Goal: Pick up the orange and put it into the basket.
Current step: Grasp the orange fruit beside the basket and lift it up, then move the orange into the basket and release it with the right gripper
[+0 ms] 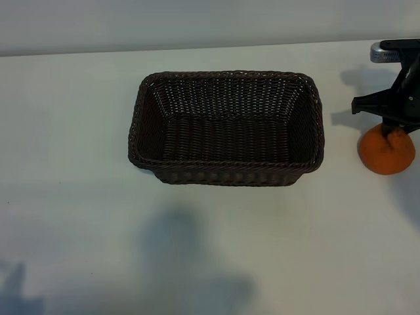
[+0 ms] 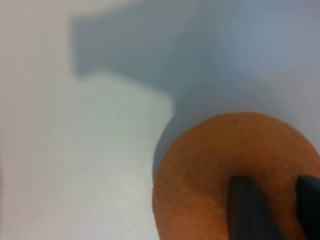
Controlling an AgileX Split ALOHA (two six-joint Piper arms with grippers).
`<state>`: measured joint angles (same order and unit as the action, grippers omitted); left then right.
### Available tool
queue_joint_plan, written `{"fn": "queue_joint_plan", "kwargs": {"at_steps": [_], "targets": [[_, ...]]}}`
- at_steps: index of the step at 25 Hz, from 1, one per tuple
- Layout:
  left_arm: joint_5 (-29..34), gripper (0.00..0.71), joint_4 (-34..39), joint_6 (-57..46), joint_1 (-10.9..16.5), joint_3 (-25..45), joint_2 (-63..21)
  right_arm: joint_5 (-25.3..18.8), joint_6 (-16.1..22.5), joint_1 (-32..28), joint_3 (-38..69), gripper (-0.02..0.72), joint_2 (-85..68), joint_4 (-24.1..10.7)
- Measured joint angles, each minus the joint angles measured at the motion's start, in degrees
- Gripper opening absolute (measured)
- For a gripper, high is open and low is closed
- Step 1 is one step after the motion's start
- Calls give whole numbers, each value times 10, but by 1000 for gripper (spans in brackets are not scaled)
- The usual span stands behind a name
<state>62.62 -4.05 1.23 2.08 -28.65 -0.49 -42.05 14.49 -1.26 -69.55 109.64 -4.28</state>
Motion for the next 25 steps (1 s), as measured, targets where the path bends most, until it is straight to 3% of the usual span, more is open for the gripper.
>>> {"fn": "queue_joint_plan", "kwargs": {"at_steps": [5,11,25], "targets": [[0,592,0,0,0,0,0,-9,0,0,0,226,0,-3],[0,592,0,0,0,0,0,-21,-8,0,0,55,0,-10],[0,592,0,0,0,0,0,-60,-30,-1,0,44,-89,-6]]}}
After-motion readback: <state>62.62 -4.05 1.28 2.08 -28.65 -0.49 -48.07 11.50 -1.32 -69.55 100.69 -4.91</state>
